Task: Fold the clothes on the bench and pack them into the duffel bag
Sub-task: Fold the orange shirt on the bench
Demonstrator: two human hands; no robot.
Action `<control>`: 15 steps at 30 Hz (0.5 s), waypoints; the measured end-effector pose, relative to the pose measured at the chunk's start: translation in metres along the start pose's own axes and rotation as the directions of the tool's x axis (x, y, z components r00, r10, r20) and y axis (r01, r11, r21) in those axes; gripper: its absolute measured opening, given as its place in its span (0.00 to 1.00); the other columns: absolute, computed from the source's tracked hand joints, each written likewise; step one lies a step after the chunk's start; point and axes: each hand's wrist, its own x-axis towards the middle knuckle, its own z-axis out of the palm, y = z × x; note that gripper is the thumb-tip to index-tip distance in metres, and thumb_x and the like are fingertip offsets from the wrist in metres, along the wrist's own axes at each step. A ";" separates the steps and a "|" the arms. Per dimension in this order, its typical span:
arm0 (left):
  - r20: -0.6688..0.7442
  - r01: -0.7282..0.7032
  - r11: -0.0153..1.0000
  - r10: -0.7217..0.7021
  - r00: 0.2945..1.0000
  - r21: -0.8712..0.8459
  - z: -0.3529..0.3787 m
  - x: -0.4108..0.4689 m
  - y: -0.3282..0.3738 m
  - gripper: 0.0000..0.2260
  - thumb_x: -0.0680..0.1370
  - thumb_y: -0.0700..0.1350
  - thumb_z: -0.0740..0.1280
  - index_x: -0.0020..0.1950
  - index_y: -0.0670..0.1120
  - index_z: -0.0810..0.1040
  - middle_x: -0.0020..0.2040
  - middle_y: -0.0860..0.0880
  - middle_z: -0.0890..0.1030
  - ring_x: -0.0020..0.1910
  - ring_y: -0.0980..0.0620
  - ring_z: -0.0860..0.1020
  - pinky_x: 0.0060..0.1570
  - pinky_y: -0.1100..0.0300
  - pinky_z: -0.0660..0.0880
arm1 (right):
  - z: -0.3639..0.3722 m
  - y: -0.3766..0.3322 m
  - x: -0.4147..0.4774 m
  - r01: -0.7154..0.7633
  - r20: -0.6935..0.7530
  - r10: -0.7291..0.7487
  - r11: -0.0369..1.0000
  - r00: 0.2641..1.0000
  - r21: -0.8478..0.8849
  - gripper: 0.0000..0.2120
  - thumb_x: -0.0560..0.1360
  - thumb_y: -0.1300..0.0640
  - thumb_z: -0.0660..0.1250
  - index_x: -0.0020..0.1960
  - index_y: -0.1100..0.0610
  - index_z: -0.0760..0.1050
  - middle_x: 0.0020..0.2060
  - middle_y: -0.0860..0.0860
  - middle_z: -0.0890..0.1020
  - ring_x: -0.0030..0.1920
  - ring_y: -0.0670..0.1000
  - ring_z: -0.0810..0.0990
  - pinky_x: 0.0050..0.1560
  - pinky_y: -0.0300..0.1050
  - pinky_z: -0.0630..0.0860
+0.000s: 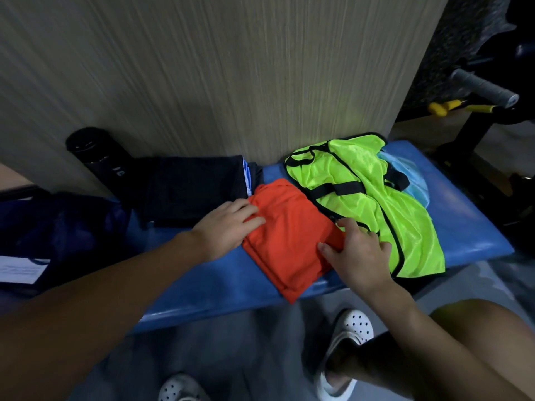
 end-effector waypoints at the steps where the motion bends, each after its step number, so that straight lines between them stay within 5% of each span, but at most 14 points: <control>1: -0.028 -0.007 1.000 0.007 1.000 -0.020 0.003 -0.001 0.002 0.25 0.66 0.39 0.74 0.64 0.45 0.77 0.59 0.44 0.78 0.59 0.41 0.75 0.54 0.48 0.78 | 0.000 0.000 0.003 0.008 -0.012 -0.008 1.000 1.000 0.021 0.25 0.73 0.45 0.70 0.65 0.51 0.67 0.53 0.53 0.80 0.61 0.59 0.73 0.60 0.55 0.62; 6: -0.165 -0.053 0.992 0.033 0.986 -0.116 0.008 -0.012 0.028 0.14 0.74 0.42 0.65 0.59 0.41 0.79 0.51 0.44 0.78 0.49 0.42 0.76 0.50 0.49 0.78 | -0.007 0.007 0.017 0.086 -0.151 -0.044 0.955 0.988 0.285 0.22 0.71 0.64 0.67 0.63 0.56 0.67 0.49 0.53 0.79 0.53 0.59 0.77 0.53 0.50 0.63; 9: -0.222 -0.095 0.992 0.073 0.972 -0.088 0.000 -0.023 0.061 0.14 0.72 0.46 0.64 0.53 0.43 0.81 0.43 0.46 0.78 0.40 0.45 0.76 0.40 0.53 0.77 | -0.008 0.009 0.024 0.225 -0.258 -0.133 0.901 0.957 0.371 0.22 0.70 0.71 0.64 0.63 0.60 0.69 0.54 0.57 0.77 0.53 0.59 0.76 0.51 0.46 0.68; 15: -0.070 0.127 0.989 -0.132 0.989 -0.070 -0.012 -0.044 0.099 0.13 0.65 0.47 0.61 0.43 0.45 0.80 0.35 0.46 0.75 0.32 0.44 0.76 0.29 0.55 0.74 | 0.005 -0.006 0.027 0.362 -0.245 -0.282 0.839 0.928 0.405 0.20 0.71 0.72 0.66 0.61 0.61 0.72 0.56 0.53 0.76 0.56 0.53 0.75 0.55 0.26 0.60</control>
